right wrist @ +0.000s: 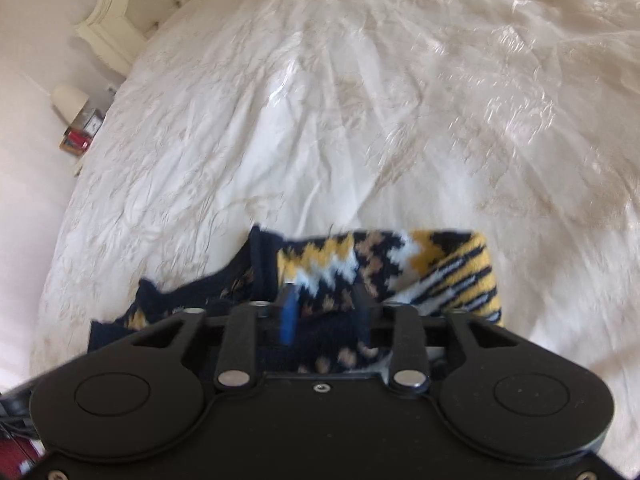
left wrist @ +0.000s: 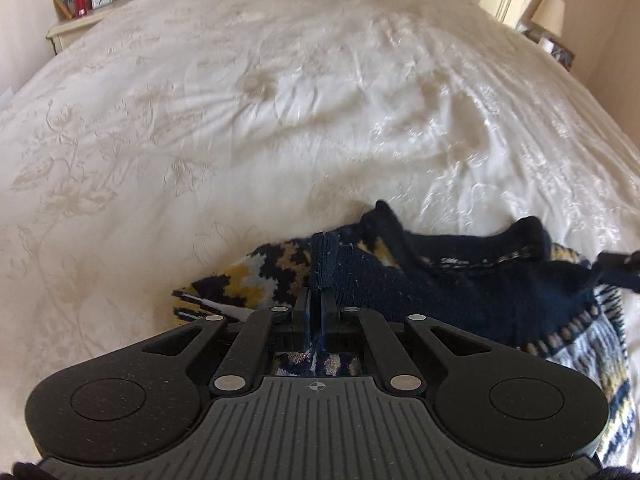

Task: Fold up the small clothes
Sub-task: 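Lay the hem over the collar with both tools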

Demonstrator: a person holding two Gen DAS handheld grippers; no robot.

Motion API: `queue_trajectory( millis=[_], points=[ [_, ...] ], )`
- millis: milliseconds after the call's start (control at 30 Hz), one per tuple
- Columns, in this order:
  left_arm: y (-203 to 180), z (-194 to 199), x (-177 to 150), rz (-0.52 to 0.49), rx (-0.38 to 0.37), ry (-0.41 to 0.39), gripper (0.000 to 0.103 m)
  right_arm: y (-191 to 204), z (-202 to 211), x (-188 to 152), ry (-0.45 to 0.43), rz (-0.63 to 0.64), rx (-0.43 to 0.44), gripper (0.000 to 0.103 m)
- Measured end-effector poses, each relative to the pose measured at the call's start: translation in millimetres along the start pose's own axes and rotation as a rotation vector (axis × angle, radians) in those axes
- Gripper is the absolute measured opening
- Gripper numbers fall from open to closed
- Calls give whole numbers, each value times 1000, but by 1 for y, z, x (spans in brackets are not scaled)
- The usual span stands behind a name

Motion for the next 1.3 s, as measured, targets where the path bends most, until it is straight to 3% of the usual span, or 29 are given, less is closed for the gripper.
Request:
queue_trajectory(
  millis=[133,367,633,700,733,967,1167,1300],
  points=[
    [3,-3,-4,-9,-6,7,4,-5,17,1,-29,51,5,56],
    [1,-8,-5,17,-5,19,4,-12,6,-20,97,252,-54,56],
    [0,-9,-4,13,-5,22,4,2,-19,-25,127,432,-53,55],
    [0,-8,-5,13,-6,22,4,4,-22,-24,134,445,-50,34],
    [0,-5,-5,12,-2,19,4,5,-24,-23,140,447,-52,9],
    [-7,16,8,-89,24,-81,5,20,1,-16,74,489,-81,8],
    [-24,-33,8,-209,77,21,9,3,-38,-7,148,447,-172,8],
    [-19,-30,9,-186,55,39,15,1,-40,-8,145,444,-186,15]
  ],
)
Point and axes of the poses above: each gripper's, at about its wrist camera, not at the fingertips, and z roughly against the way its jaws point, y to its left, x to its top, the point moved 1 cm from there along -z, roughly the way its jaws point, and after that the axes turned 8 degrees about x, right-handed, at the moved point
